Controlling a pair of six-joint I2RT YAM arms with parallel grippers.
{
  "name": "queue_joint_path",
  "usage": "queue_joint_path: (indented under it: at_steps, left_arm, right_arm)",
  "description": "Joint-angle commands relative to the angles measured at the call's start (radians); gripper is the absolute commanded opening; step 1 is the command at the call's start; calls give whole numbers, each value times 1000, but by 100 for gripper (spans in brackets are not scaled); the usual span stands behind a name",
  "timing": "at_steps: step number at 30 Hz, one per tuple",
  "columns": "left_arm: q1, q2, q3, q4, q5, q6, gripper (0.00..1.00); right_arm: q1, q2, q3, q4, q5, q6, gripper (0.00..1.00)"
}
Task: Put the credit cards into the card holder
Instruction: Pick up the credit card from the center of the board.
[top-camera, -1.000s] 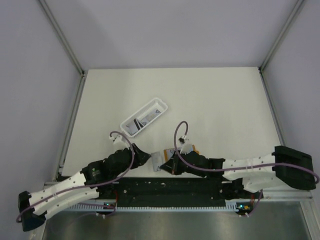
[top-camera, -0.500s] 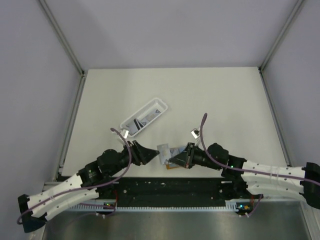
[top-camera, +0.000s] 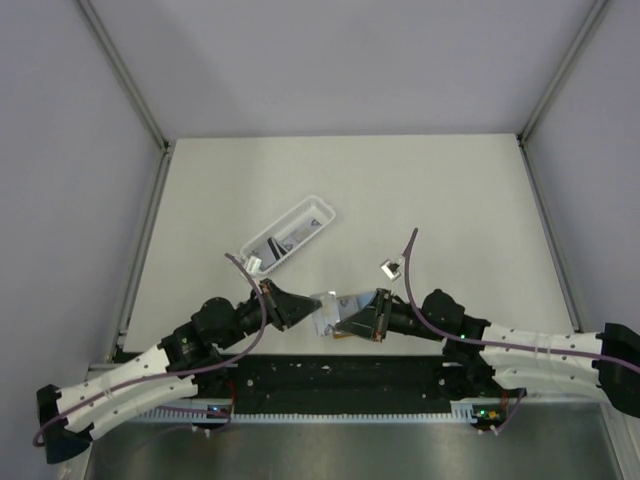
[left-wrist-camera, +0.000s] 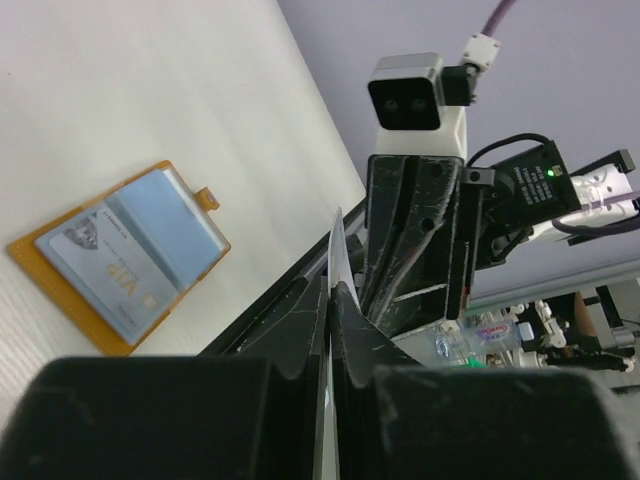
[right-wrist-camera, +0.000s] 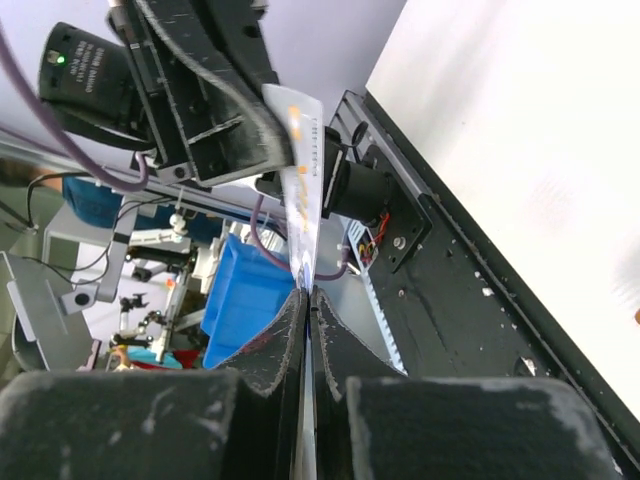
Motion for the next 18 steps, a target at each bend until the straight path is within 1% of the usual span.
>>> queue_joint_path:
  at_steps: [1,3,4,7,10,18]
  left_arm:
    - [-3,26,-4,100,35,18,0]
    - [-4,43,-5,123,81,18,0]
    - [-6,49,-5,137,95,19,0]
    - [-4,78,-2,163,129,22,0]
    - [-5,100,2,175,150,25,0]
    - [-6,115,-4,203,166,27,0]
  right_arm:
    - [-11,-5,4,74,-13,-3,0]
    - [-9,-18,19,40,-7,-23,13]
    - [-9,-24,30,17,-7,-35,18]
    - [-9,-44,45,-17,-2,-55,25]
    - [-9,-64,53,-41,8,-75,27]
    - [-11,-99,39,-55,36,-80,26]
